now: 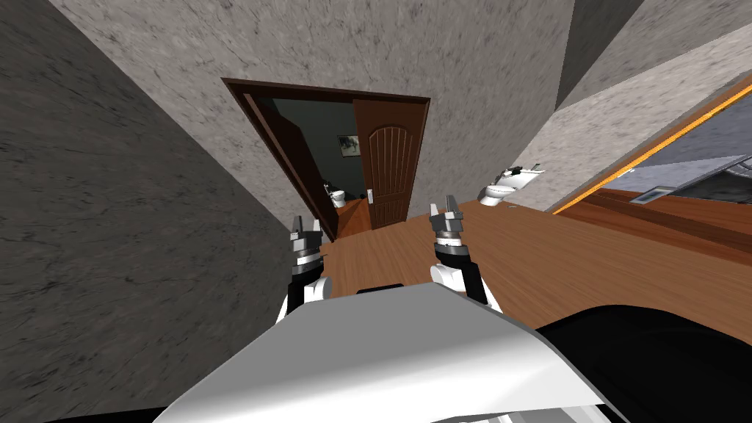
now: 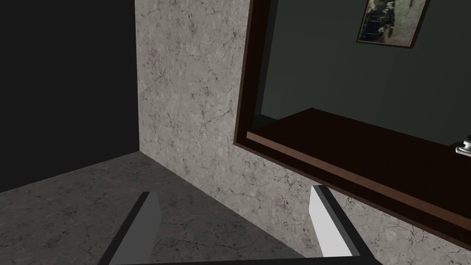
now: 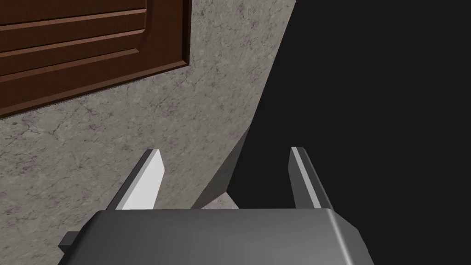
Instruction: Push the door open
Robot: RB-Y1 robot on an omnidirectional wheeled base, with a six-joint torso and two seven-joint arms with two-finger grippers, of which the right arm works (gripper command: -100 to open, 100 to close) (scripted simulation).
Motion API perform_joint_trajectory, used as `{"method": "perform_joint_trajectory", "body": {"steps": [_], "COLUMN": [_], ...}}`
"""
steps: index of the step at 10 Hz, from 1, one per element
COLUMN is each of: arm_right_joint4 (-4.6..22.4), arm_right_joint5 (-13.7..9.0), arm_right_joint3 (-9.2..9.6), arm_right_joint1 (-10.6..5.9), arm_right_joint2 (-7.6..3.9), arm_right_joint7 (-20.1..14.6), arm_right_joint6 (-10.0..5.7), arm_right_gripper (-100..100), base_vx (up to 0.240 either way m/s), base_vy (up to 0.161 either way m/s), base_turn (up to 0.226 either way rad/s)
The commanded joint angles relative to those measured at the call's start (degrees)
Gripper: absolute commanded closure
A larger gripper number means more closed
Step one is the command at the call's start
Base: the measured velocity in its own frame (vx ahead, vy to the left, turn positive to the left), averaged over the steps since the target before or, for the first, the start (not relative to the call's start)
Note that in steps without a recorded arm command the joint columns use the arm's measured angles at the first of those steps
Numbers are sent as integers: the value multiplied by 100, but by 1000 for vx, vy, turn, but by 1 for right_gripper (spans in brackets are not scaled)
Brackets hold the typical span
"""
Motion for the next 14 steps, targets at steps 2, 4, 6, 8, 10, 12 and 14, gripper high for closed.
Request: {"method": "perform_joint_trajectory", "body": {"steps": [2,4,6,8,10,12,14], "arm_right_joint4": [93,186,310,494,663,858,1064], "arm_right_joint5": [68,137,229,365,489,634,786], "arm_right_joint3": [49,98,164,262,351,455,564], "arm_right_joint1": [-2,-4,-7,-11,-15,-19,-24], "arm_right_joint2": [-33,-62,-95,-137,-171,-200,-224], "arm_right_joint7": [-39,-78,-130,-207,-278,-360,-446], "arm_right_joint6": [7,13,22,35,47,60,75], "arm_right_gripper": [-100,-100,-100,-100,-100,-100,-100], "base_vx": [122,192,201,225,201,204,188], "base_vy": [44,-21,6,9,13,21,17], "base_turn": [-15,-5,-14,-21,-18,-24,-21]}}
